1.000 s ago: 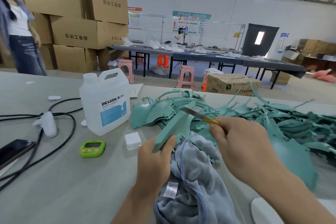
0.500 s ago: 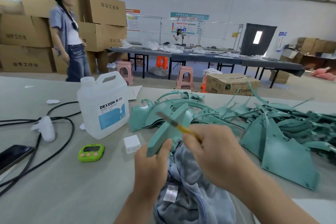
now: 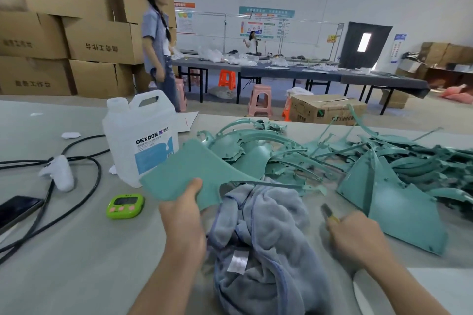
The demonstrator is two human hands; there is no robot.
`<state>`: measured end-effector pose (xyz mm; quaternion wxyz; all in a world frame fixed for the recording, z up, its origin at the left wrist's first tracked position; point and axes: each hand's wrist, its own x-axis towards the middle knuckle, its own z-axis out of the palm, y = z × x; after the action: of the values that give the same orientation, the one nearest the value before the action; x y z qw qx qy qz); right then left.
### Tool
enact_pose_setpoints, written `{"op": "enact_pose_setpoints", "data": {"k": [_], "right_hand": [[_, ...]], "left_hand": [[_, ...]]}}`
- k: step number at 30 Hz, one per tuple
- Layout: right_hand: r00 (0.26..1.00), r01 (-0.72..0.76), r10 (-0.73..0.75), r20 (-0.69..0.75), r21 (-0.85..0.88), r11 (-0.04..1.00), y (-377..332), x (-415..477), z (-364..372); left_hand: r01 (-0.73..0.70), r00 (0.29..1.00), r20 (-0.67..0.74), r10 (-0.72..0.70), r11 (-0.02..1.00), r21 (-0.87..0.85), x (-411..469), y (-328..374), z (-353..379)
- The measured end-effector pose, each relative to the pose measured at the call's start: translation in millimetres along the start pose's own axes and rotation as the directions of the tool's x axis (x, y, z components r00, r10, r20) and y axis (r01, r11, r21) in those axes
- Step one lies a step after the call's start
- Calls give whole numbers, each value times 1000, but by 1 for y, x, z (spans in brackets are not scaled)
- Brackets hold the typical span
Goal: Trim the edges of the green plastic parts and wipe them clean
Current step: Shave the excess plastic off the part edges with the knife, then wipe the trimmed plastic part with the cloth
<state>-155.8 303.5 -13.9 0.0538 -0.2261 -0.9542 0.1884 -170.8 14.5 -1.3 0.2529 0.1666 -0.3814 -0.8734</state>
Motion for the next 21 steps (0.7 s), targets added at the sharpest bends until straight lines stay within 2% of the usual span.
{"op": "enact_pose_setpoints", "data": {"k": [2,5,6,7,8,10,12,14,18,20,21], "right_hand": [[999,-9,4,-40,-130,992,7,-7,3],[943,-1,-86,-322,-261,965,1,-21,-5],[919,78,-149,-365,-202,976,-5,-26,-4],[916,173,-198,-348,-103,980,-16,-32,-1],[925,262,-243,-293,27,965,-29,-40,4],[939,340,-315,-139,228,912,-54,-53,16],[945,304,-327,12,342,889,-66,-56,28],[943,281,-321,86,311,908,-69,-55,36],[895,439,-392,-213,261,860,-58,-51,38],[938,336,-256,-234,436,835,-49,-47,28],[965,251,-159,-208,560,789,-45,-45,20]], "left_hand": [[163,986,-20,-163,986,-27,11,4,-5],[240,970,-37,-240,971,-19,19,5,-10],[235,971,-48,-235,972,-15,20,5,-9],[227,972,-54,-228,974,-17,22,4,-9],[217,975,-55,-217,976,-16,23,4,-9],[191,980,-56,-190,981,16,23,4,-10],[162,986,-58,-159,986,48,25,5,-12],[145,988,-56,-144,989,24,25,7,-15],[140,990,-26,-139,990,23,26,11,-16],[157,987,10,-157,986,53,30,11,-19],[172,984,39,-176,981,84,32,12,-21]]}}
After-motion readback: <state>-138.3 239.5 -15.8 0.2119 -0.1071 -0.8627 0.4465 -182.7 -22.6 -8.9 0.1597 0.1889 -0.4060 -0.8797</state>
